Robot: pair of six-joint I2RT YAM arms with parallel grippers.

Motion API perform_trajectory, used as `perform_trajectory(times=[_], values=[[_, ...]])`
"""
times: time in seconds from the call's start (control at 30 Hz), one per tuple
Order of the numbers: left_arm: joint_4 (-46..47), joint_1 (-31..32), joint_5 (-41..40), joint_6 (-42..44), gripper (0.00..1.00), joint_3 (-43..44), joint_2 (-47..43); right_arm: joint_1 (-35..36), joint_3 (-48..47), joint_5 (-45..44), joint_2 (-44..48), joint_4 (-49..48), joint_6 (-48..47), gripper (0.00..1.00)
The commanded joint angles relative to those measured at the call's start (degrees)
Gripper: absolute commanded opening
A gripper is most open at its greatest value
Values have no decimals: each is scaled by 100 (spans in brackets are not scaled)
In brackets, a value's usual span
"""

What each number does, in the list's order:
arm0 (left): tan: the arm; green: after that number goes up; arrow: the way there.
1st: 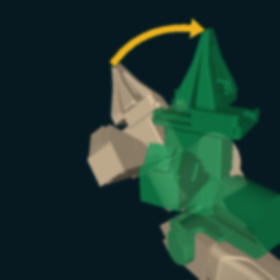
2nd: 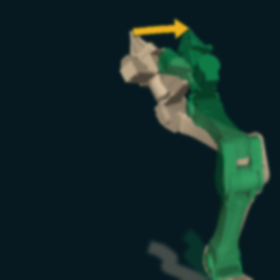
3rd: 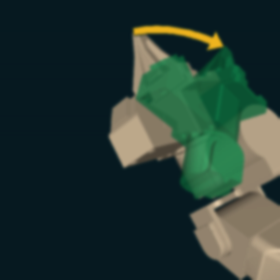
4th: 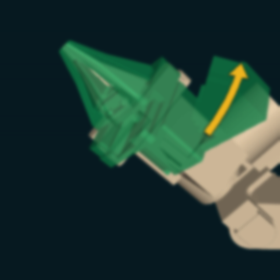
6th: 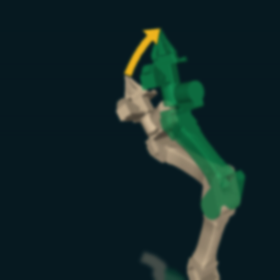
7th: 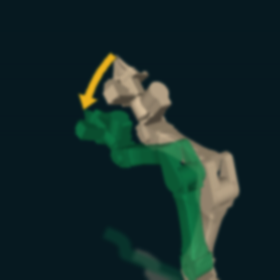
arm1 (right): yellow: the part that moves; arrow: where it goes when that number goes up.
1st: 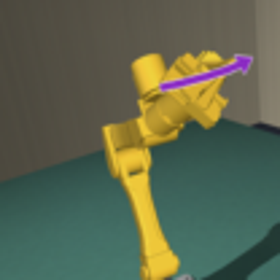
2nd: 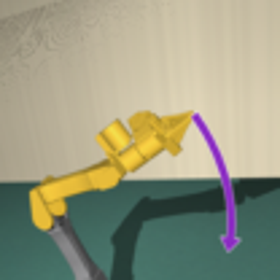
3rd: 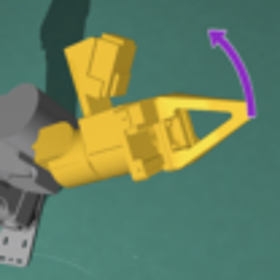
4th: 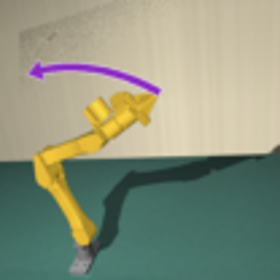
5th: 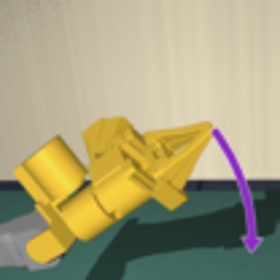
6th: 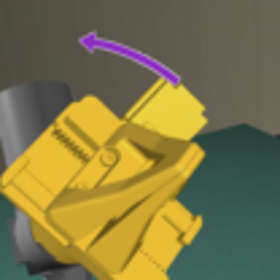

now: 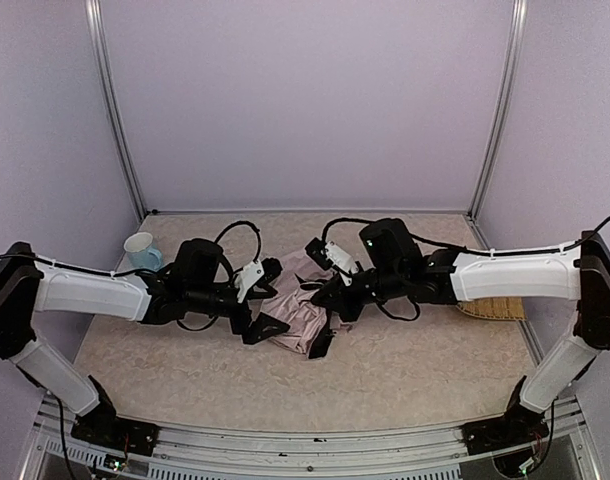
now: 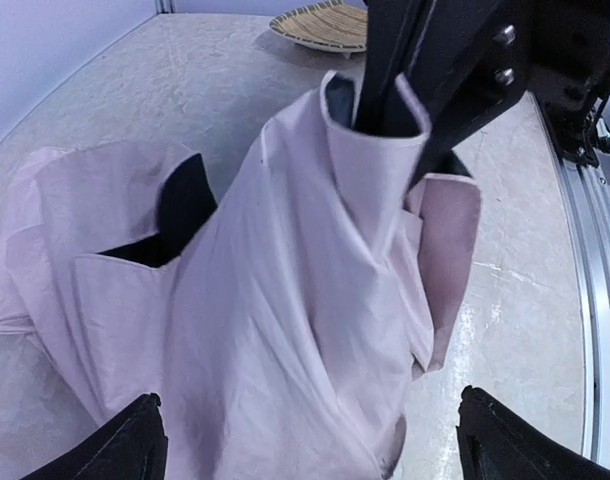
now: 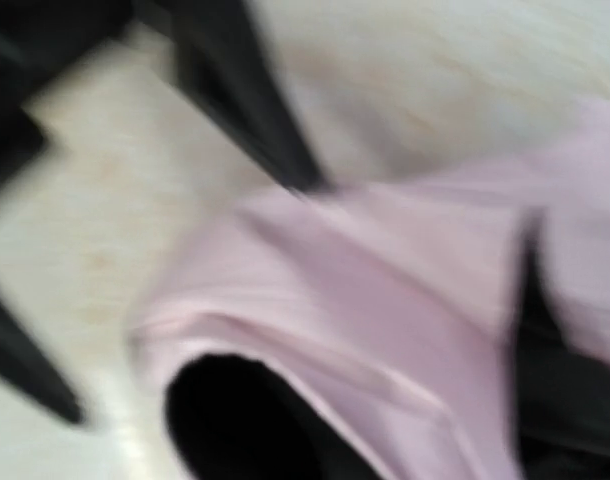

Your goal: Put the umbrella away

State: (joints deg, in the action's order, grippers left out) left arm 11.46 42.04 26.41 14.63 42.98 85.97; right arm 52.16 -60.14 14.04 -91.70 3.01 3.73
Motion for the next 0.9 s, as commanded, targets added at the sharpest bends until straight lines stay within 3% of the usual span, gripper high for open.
perform_trajectory(times=[0.0,0.07,0.13,0.17,0.2,0.4,0.5,0.6,0.73,0.87], values=[[658,107,-201,180,95,74,490,-75,128,2017,268,-450,-367,0],[693,132,-195,155,75,310,729,-133,216,2458,316,-695,-374,0],[712,130,-156,136,28,471,857,-297,344,2833,409,-934,-306,0],[732,129,-91,147,10,475,875,-388,440,2976,480,-1064,-231,0],[739,129,-2,179,0,447,866,-522,549,3212,557,-1196,-154,0],[346,65,182,403,0,259,746,-1677,1445,3625,1220,-1776,256,0],[251,4,184,351,0,204,754,-2274,1702,2839,1496,-1632,468,3],[353,-20,216,195,0,205,791,-2533,1604,1241,1486,-846,477,20],[354,-29,276,42,0,381,907,-2413,1686,487,1550,-418,404,40],[174,-46,153,-109,0,642,1048,-1365,2269,231,2068,-767,116,54]])
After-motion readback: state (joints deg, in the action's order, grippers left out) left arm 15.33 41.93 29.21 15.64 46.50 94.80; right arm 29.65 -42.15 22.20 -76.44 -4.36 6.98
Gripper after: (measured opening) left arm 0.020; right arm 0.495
